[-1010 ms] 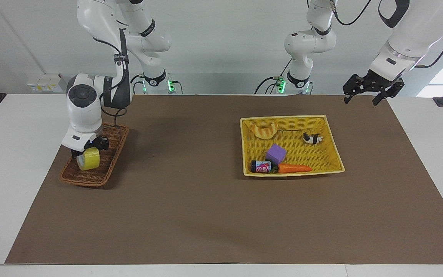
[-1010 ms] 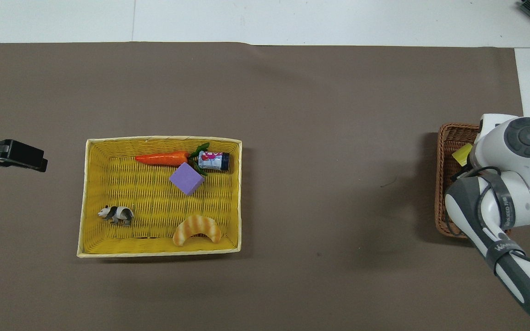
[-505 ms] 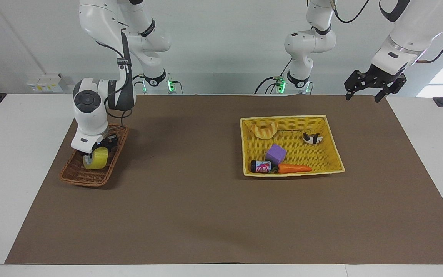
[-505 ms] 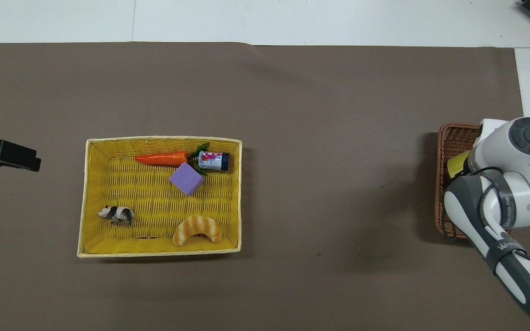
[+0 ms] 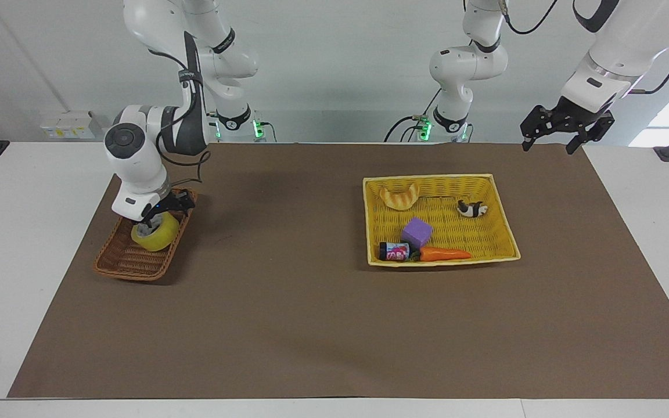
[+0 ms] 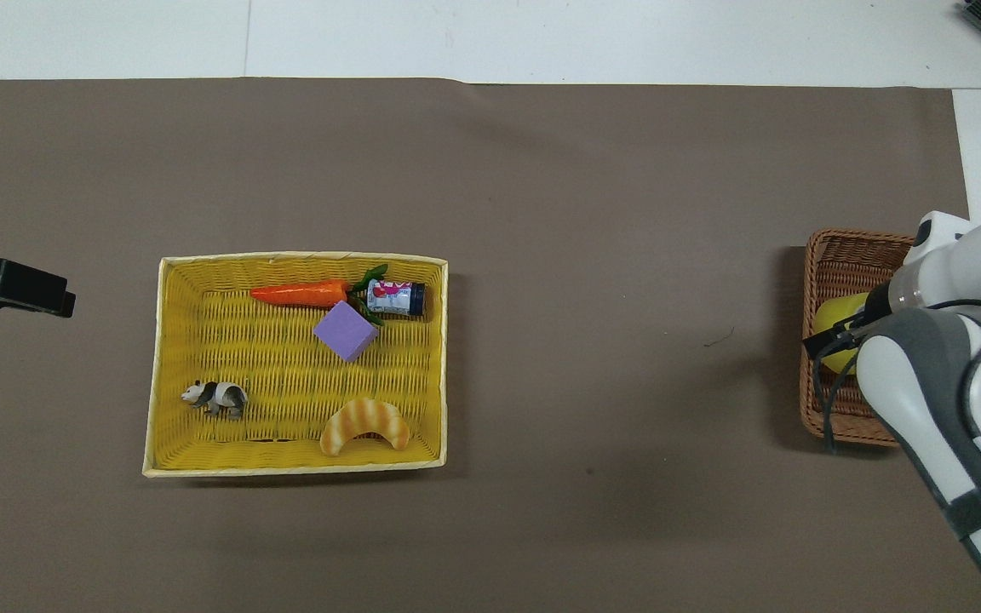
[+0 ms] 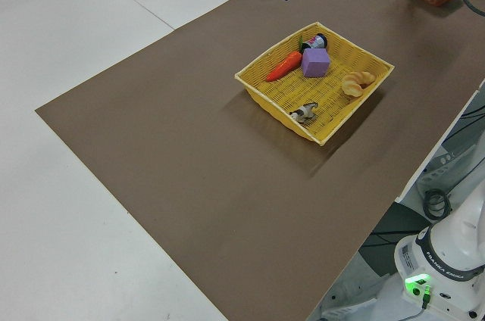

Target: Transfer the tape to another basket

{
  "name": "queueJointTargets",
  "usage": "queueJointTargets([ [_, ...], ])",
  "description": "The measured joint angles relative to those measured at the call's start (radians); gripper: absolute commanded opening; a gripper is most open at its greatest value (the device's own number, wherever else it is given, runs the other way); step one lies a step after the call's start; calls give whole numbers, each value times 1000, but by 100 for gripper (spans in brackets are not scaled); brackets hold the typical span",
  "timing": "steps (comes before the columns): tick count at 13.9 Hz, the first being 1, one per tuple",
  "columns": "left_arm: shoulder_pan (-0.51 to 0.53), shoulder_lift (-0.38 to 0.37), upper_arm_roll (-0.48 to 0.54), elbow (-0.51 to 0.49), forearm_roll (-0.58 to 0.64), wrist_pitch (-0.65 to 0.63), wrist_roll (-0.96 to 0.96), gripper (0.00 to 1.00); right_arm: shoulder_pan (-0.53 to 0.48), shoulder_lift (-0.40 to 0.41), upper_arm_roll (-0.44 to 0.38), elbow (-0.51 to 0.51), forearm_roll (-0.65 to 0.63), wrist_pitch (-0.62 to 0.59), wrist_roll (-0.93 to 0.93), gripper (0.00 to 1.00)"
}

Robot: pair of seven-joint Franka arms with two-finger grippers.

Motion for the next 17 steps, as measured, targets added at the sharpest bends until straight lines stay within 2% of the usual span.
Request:
queueJointTargets([
  [4,0,0,0,0,0,1,0,100,48,-79,3,63,7,-24,227,100],
  [6,0,0,0,0,0,1,0,100,89,-125,6,90,7,-84,343,100],
  [8,0,0,0,0,0,1,0,100,108,-144,10,168,7,-182,402,100],
  [13,0,0,0,0,0,1,0,100,88,-87,-2,459,7,-464,409,100],
  [15,0,0,0,0,0,1,0,100,83,-70,-9,530,7,-499,409,100],
  [17,0,0,0,0,0,1,0,100,78,-69,-12,550,7,-507,409,100],
])
